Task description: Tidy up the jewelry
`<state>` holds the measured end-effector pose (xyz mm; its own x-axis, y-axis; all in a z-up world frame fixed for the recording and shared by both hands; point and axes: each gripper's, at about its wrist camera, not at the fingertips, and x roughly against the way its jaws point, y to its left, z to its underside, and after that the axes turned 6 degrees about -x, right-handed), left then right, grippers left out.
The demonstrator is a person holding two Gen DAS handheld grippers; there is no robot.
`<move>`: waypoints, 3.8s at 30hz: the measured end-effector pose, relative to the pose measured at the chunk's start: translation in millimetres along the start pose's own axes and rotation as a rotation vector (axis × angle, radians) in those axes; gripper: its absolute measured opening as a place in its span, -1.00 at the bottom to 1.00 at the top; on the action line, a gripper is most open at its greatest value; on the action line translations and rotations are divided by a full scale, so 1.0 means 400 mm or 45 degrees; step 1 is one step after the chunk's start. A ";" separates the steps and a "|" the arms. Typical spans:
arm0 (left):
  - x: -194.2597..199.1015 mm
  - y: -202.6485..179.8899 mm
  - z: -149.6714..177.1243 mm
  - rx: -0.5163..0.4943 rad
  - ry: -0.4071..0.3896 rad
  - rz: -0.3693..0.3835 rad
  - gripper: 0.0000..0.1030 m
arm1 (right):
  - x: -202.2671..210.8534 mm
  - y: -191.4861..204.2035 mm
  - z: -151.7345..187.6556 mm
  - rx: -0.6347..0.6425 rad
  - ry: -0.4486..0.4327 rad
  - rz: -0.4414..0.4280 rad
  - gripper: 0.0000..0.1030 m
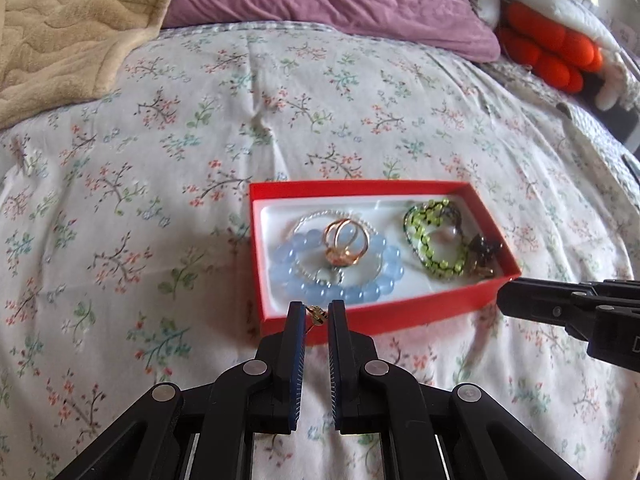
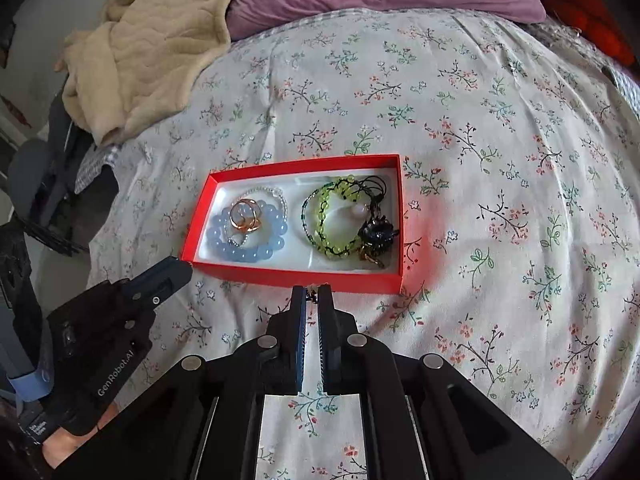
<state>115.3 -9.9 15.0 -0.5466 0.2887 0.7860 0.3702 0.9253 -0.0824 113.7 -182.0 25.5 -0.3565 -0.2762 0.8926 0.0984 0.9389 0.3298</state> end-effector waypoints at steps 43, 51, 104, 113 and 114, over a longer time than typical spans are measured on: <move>0.083 -0.032 0.050 -0.035 0.005 -0.175 0.73 | 0.107 -0.066 0.031 -0.038 -0.083 0.060 0.24; 0.102 -0.028 0.105 0.017 0.102 -0.242 0.91 | 0.125 -0.058 0.108 0.022 -0.076 0.149 0.49; 0.079 -0.051 0.163 0.062 0.190 -0.336 0.98 | 0.059 -0.035 0.193 0.165 -0.034 0.388 1.00; 0.079 -0.049 0.163 0.060 0.190 -0.339 0.98 | 0.060 -0.037 0.192 0.165 -0.033 0.389 1.00; 0.079 -0.050 0.163 0.060 0.190 -0.338 0.98 | 0.060 -0.037 0.193 0.164 -0.034 0.389 1.00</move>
<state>41.8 -3.2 1.7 -0.5018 -0.0008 0.8650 0.1919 0.9750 0.1122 32.2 -186.6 18.3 -0.3528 0.0258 0.9354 0.0868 0.9962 0.0052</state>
